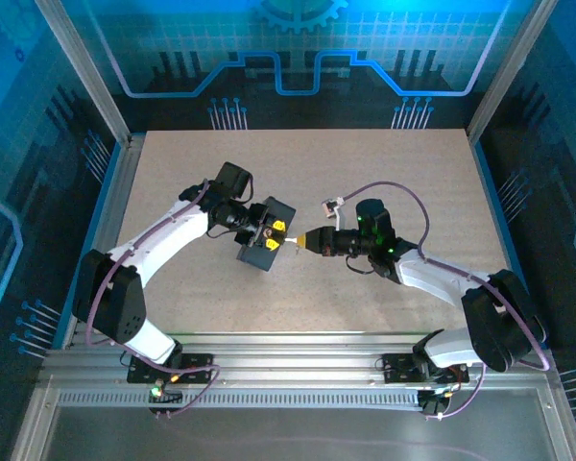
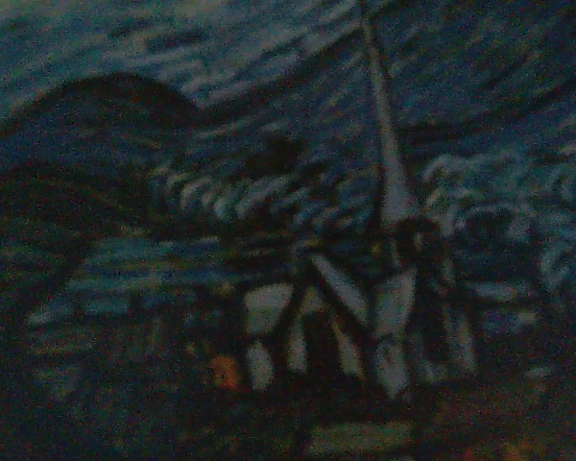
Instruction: Unlock a padlock with a key
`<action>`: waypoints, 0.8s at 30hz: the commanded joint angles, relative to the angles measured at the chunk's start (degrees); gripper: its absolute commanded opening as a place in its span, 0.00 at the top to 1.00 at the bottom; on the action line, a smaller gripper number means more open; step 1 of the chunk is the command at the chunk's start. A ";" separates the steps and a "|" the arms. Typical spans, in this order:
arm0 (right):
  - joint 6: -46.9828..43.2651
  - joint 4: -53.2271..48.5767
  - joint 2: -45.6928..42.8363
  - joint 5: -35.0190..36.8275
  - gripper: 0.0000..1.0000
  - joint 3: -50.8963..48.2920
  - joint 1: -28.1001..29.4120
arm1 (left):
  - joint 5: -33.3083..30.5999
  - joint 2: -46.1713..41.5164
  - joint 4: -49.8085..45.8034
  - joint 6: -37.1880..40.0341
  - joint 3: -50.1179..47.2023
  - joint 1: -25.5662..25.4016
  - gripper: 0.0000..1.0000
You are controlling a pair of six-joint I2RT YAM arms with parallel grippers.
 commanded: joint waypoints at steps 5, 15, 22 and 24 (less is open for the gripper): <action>0.30 2.03 0.25 -0.19 1.00 0.63 0.94 | 0.90 -2.15 1.11 -0.19 -0.35 0.11 1.00; 1.34 3.92 2.10 -0.07 1.00 1.60 1.59 | 1.17 -2.22 1.54 -0.44 -0.34 0.14 1.00; 1.89 4.73 1.93 -0.25 1.00 1.57 1.82 | 0.98 -2.62 1.53 -0.67 -0.91 0.18 1.00; 1.87 4.81 1.62 -0.06 1.00 1.21 1.77 | 0.94 -2.85 1.82 -0.79 -1.22 0.21 1.00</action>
